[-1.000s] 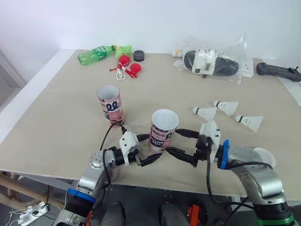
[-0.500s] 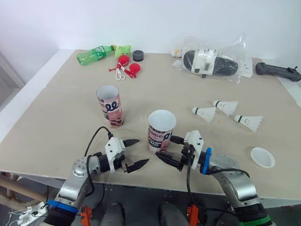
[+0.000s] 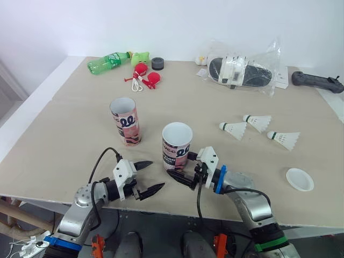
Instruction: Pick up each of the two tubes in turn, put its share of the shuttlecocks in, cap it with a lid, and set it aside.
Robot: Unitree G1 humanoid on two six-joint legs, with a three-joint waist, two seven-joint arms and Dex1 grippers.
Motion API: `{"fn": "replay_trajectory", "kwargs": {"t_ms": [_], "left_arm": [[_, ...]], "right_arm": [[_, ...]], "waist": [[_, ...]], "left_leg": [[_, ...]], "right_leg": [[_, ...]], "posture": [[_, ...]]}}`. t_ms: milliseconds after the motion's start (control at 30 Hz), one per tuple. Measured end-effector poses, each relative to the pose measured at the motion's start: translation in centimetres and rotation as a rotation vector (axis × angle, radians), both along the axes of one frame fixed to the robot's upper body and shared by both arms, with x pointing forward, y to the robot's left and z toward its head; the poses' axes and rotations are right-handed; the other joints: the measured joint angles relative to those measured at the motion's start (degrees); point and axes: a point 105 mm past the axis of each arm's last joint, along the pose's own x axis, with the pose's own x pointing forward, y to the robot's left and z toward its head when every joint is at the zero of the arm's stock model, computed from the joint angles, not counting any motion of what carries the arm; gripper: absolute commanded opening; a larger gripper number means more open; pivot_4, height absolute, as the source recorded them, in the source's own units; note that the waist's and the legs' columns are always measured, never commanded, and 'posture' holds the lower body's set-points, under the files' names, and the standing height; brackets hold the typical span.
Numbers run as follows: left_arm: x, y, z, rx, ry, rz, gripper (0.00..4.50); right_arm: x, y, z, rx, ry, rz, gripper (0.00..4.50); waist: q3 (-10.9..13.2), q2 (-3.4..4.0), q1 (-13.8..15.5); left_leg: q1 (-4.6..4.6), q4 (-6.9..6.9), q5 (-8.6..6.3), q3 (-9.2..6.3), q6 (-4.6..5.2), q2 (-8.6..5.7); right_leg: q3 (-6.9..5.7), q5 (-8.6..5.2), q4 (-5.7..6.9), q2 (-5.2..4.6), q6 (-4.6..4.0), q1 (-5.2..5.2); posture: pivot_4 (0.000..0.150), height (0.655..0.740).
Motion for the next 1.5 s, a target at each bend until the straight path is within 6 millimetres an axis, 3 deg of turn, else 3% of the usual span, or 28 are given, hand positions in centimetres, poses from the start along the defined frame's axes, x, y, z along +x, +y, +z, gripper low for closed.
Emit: {"fn": "replay_trajectory", "kwargs": {"t_ms": [333, 533, 700, 1033, 1167, 1233, 1267, 1300, 1333, 1367, 1433, 1500], "left_arm": [[-0.1, 0.1, 0.0, 0.001, 0.002, 0.004, 4.46], [-0.1, 0.1, 0.0, 0.001, 0.002, 0.004, 4.46], [-0.1, 0.1, 0.0, 0.001, 0.002, 0.005, 4.5], [0.1, 0.0, 0.1, -0.008, 0.003, 0.016, 4.5], [0.6, -0.3, 0.4, -0.014, 0.012, 0.028, 4.5], [1.2, -1.0, 1.0, -0.037, 0.006, 0.027, 4.5], [1.9, -2.1, 2.1, -0.067, -0.017, 0.015, 4.5], [2.1, -2.5, 2.6, -0.079, -0.028, 0.01, 4.5], [2.9, -4.0, 4.8, -0.128, -0.081, -0.012, 4.5], [3.2, -4.6, 5.4, -0.137, -0.094, -0.024, 4.5], [3.7, -7.4, 7.5, -0.186, -0.13, -0.092, 4.5], [3.8, -8.8, 8.4, -0.205, -0.137, -0.131, 4.5]], "right_arm": [[1.0, 2.6, 0.1, 0.019, -0.053, 0.019, 4.5], [1.8, 3.0, 0.2, 0.02, -0.074, 0.005, 4.5], [1.9, 3.2, 0.2, 0.026, -0.077, 0.007, 3.15], [1.6, 2.6, 0.9, 0.042, -0.068, -0.002, 3.01], [1.9, 0.7, 4.3, 0.101, -0.124, -0.065, 3.01], [2.4, -1.7, 7.2, 0.144, -0.172, -0.155, 3.01], [2.9, -4.2, 9.1, 0.171, -0.193, -0.253, 3.01], [3.1, -5.1, 9.7, 0.176, -0.201, -0.288, 3.01], [3.5, -9.0, 12.3, 0.183, -0.263, -0.429, 3.01], [3.4, -10.3, 13.0, 0.181, -0.285, -0.479, 3.01], [3.1, -16.5, 14.8, 0.184, -0.32, -0.727, 3.01], [2.5, -19.9, 15.4, 0.195, -0.331, -0.861, 3.01]], "waist": [[0.0, 0.0, 0.0], [0.0, 0.0, 0.0], [0.0, 0.0, 0.0], [0.0, 0.04, 0.2], [0.1, 0.06, 0.4], [0.2, 0.04, 0.6], [0.2, 0.04, 0.9], [0.2, 0.02, 1.0], [0.2, 0.0, 1.1], [0.2, -0.01, 1.1], [0.2, 0.0, 1.1], [0.2, 0.0, 1.1]], "left_leg": [[0.03, 0.0, 0.01, 0.0, 0.0, 0.01], [0.05, 0.0, 0.02, 0.01, -0.01, 0.01], [0.06, 0.0, 0.01, 0.01, -0.01, 0.01], [0.01, 0.0, 0.02, 0.0, -0.01, 0.01], [-0.07, 0.03, 0.05, -0.01, -0.05, 0.0], [-0.11, 0.04, 0.07, -0.02, -0.05, -0.03], [-0.19, 0.09, 0.09, -0.04, -0.07, -0.06], [-0.2, 0.11, 0.11, -0.04, -0.1, -0.06], [-0.25, 0.23, 0.11, -0.02, -0.1, -0.07], [-0.24, 0.23, 0.11, -0.02, -0.1, -0.07], [-0.26, 0.21, 0.06, -0.02, -0.02, -0.09], [-0.27, 0.21, 0.05, -0.02, 0.0, -0.11]], "right_leg": [[0.0, 0.01, 0.05, 0.01, -0.02, 0.0], [0.0, 0.03, 0.08, 0.01, -0.03, 0.0], [0.0, 0.03, 0.08, 0.01, -0.03, 0.01], [0.0, 0.02, 0.1, 0.0, -0.02, -0.01], [0.0, 0.05, 0.1, 0.0, 0.02, -0.04], [-0.03, 0.05, 0.1, -0.04, 0.05, -0.04], [-0.09, 0.05, 0.1, -0.08, 0.07, -0.04], [-0.09, 0.07, 0.09, -0.09, 0.1, -0.03], [-0.09, 0.08, 0.08, -0.1, 0.13, -0.02], [-0.09, 0.09, 0.07, -0.09, 0.11, 0.0], [-0.08, 0.08, 0.07, -0.09, 0.06, -0.02], [-0.07, 0.1, 0.07, -0.1, 0.03, -0.01]], "posture": [[0.15, 0.74], [0.15, 0.74], [0.15, 0.74], [0.15, 0.74], [0.15, 0.74], [0.15, 0.74], [0.15, 0.74], [0.15, 0.74], [0.15, 0.74], [0.15, 0.74], [0.15, 0.74], [0.15, 0.74]]}}
